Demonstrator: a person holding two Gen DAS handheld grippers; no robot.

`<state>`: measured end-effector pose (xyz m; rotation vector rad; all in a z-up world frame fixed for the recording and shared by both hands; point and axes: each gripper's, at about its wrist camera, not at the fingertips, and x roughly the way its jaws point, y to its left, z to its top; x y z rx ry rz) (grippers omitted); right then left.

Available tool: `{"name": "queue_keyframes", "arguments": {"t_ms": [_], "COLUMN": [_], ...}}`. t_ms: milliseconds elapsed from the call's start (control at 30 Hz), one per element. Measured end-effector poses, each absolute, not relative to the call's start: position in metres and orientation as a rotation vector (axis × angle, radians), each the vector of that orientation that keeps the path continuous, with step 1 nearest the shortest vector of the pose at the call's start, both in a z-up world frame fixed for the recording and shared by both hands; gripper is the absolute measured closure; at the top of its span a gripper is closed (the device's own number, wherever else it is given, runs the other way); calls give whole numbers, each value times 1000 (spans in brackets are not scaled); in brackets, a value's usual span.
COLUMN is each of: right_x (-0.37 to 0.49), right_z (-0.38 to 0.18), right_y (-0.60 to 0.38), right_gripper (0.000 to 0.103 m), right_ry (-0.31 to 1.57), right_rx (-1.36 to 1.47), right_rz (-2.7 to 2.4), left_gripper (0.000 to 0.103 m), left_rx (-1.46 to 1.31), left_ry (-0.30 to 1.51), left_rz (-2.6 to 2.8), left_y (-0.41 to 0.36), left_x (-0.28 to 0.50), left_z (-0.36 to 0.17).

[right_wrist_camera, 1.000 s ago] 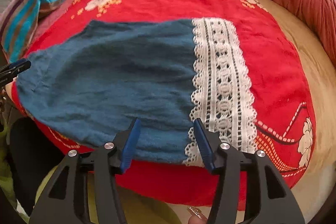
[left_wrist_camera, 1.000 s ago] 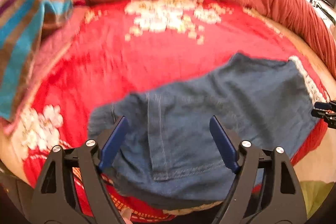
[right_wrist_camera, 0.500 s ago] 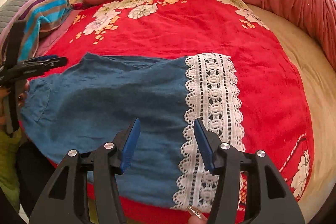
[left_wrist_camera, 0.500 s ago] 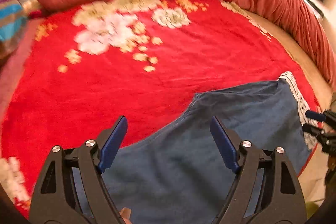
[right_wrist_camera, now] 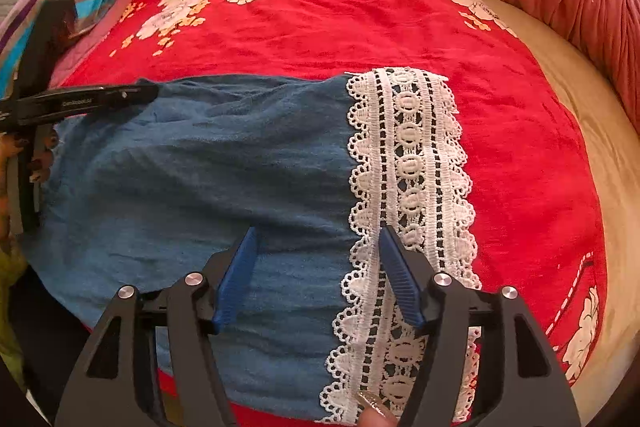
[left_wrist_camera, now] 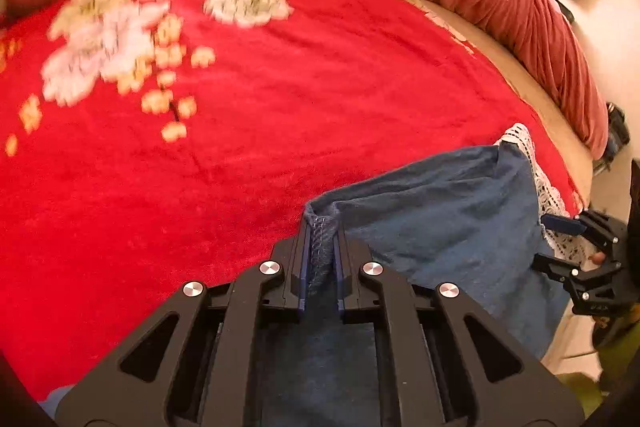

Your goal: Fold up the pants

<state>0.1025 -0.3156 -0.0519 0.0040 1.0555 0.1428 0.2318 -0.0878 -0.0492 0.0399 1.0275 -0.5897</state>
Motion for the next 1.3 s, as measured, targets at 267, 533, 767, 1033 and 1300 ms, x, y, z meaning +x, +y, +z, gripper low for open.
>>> {"name": "queue_keyframes", "arguments": {"t_ms": [267, 533, 767, 1033, 1300], "right_x": [101, 124, 183, 192, 179], "right_z": [-52, -16, -27, -56, -45], "right_y": [-314, -354, -398, -407, -394], "right_gripper": [41, 41, 48, 48, 83], "right_ry": [1066, 970, 967, 1020, 973], "right_rx": [-17, 142, 194, 309, 256], "right_rz": [144, 106, 39, 134, 192], "left_gripper": [101, 98, 98, 98, 100], "left_rx": [-52, -14, 1, 16, 37], "left_ry": [990, 1005, 987, 969, 942], "left_rz": [-544, -522, -511, -510, -495], "left_y": [-74, -73, -74, -75, -78], "left_x": [237, 234, 229, 225, 222], "left_z": [-45, -55, -52, -48, -44]}}
